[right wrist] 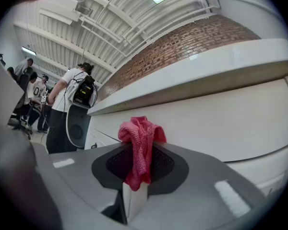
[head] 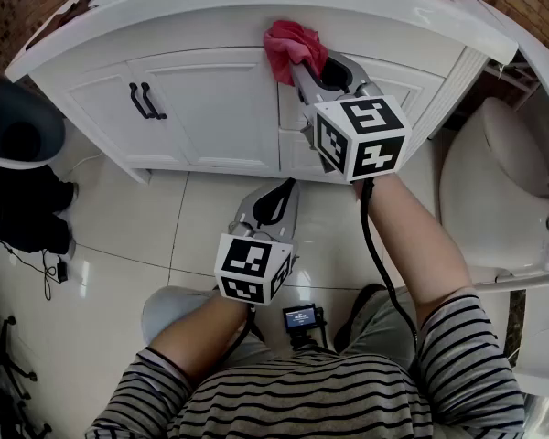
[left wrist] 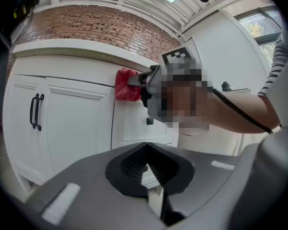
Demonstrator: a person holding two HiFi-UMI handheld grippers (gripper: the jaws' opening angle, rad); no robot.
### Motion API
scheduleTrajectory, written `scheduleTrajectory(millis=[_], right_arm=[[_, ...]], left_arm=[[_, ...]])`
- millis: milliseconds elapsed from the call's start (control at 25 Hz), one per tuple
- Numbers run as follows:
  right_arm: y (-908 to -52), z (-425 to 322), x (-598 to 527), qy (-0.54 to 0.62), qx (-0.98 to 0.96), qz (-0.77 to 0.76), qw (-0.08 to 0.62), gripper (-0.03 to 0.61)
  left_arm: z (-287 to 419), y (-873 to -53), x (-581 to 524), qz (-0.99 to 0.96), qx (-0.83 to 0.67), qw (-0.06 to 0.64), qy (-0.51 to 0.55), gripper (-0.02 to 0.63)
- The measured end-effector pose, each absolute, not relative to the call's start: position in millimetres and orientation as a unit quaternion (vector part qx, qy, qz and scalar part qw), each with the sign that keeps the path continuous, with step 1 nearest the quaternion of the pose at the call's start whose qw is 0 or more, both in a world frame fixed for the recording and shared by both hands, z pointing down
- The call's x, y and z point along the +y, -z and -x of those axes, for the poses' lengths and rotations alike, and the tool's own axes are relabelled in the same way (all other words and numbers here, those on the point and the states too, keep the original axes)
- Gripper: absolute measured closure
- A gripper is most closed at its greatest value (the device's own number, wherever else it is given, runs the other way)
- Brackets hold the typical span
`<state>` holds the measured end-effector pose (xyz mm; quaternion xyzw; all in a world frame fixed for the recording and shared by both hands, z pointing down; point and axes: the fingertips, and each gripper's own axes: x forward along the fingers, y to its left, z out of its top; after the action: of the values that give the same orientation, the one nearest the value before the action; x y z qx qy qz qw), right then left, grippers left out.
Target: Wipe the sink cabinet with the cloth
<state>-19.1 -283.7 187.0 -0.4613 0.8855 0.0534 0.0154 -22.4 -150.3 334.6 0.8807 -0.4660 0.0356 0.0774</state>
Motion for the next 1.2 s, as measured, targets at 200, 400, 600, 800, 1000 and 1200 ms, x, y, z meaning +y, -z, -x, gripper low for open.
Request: scheduleTrajectory(millis=[200,400,600,800,1000,1200], right_arm=[[-192,-31,-288,-0.066,0.86,0.505,0.017,0.503],[-205,-149,-274,-0.051,0.811,0.582,0.032,0.492],[-217,-242,-255,-0.01,0.743,0.667,0.047,0.499],[-198,-135,-236,-0.035,0.826,0.558,0.071,0.505],[-223,11,-255,-0.074,0.894,0.441,0.019,0.506],[-253,12,-292,-0.095,0.871,0.479,-0.045,0.505]], left_arm=[[32,-333,-152,-0.876,-0.473,0.092,-0.029,0.615],[34,-333,-150,-0.877,-0.47,0.098,-0.026,0.615],[33,-330,-146,-0.878,-0.467,0.101,-0.02,0.615],[32,-325,-146,-0.88,-0.464,0.104,-0.01,0.617],[34,-333,-150,-0.877,-0.472,0.091,-0.027,0.615],[41,-340,-156,-0.87,-0.481,0.101,-0.033,0.615]])
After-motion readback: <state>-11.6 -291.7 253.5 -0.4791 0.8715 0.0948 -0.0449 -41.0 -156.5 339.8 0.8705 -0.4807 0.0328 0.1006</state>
